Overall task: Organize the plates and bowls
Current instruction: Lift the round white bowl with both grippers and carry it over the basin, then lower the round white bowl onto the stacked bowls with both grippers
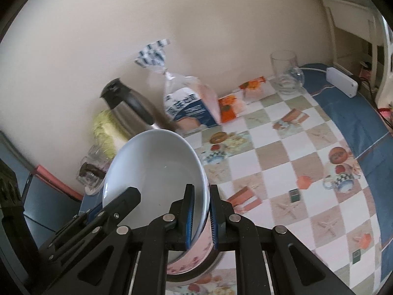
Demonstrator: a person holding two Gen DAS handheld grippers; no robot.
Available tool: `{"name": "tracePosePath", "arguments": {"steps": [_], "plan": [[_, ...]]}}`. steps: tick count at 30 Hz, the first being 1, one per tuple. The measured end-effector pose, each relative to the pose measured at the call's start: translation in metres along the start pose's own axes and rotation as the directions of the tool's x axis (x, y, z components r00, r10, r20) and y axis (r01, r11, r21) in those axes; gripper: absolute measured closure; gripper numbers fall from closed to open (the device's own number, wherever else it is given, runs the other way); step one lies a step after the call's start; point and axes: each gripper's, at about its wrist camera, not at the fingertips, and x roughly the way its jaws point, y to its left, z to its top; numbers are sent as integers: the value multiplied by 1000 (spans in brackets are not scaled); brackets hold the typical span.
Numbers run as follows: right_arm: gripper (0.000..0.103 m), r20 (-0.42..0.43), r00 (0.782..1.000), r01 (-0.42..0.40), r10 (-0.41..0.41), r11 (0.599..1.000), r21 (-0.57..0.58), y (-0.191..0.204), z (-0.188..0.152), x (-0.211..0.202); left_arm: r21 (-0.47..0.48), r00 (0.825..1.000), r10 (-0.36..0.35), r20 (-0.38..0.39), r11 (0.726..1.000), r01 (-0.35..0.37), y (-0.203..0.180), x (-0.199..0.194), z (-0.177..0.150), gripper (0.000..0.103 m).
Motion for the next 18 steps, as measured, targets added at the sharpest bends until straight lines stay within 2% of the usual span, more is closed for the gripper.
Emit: {"name": "tracePosePath", "arguments": {"steps": [7, 18], "plan": [[90, -35, 999, -22, 20, 998, -54, 37, -15, 8, -82, 1000, -5, -4, 997, 4, 40, -13, -15, 79], [90, -91, 995, -41, 32, 994, -99, 69, -37, 24, -159, 1000, 0, -23, 987, -3, 80, -18, -29, 79]]}}
